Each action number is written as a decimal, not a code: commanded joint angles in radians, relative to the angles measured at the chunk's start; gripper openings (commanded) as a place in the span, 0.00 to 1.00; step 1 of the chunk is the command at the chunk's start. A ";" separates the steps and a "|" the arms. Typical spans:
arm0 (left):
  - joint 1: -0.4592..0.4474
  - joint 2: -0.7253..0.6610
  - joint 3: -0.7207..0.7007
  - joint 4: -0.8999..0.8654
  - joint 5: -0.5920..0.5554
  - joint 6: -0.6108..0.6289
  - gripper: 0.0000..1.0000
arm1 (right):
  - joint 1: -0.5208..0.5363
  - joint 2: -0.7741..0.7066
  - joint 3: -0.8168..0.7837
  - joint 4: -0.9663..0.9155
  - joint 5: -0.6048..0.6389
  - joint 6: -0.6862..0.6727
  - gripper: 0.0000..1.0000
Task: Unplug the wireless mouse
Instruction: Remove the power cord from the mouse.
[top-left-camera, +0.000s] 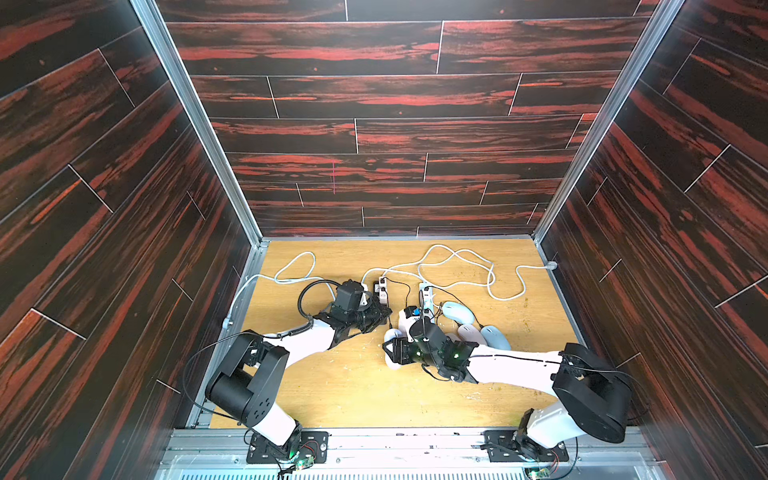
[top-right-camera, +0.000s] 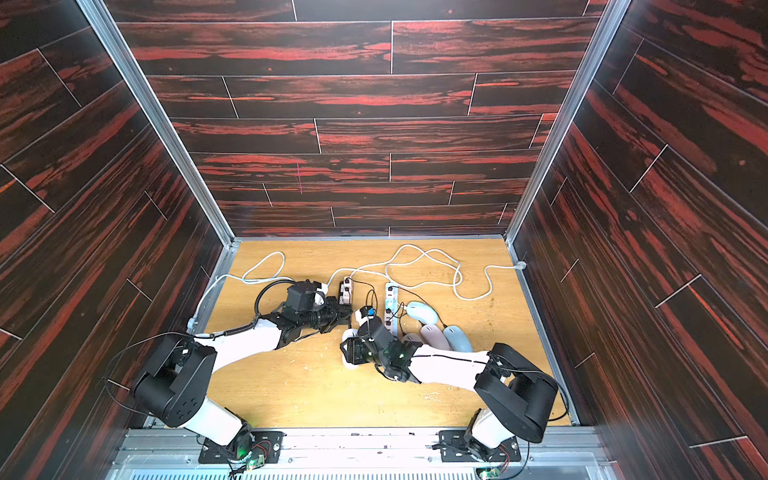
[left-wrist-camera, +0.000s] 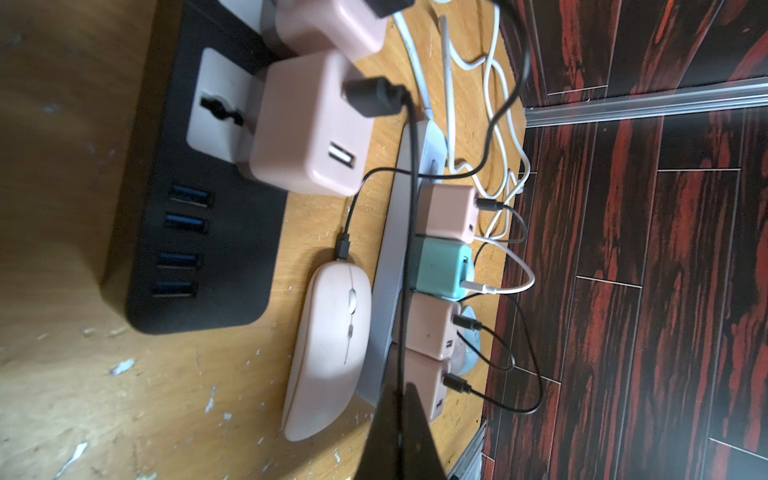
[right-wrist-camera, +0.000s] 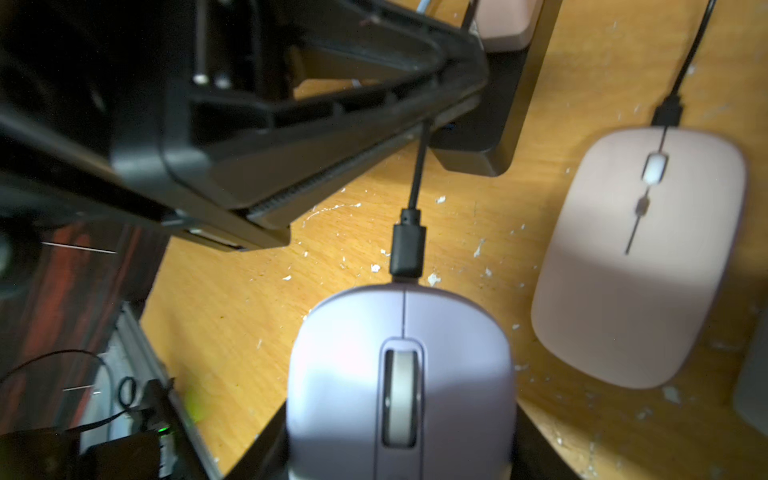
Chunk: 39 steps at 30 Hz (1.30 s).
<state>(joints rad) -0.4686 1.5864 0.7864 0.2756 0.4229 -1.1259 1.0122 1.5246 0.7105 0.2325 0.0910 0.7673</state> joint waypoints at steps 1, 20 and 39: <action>0.080 -0.056 0.028 0.156 -0.199 0.015 0.00 | 0.069 -0.009 -0.024 -0.134 -0.229 0.001 0.00; 0.084 -0.070 0.032 0.156 -0.182 0.024 0.00 | 0.157 0.078 0.097 -0.398 -0.138 0.030 0.00; 0.088 -0.084 0.011 0.184 -0.162 0.029 0.00 | 0.181 0.007 0.006 -0.297 -0.040 -0.022 0.00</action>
<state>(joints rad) -0.4591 1.5379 0.7544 0.2321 0.4702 -1.1130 1.1282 1.5265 0.7624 0.0937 0.2806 0.7113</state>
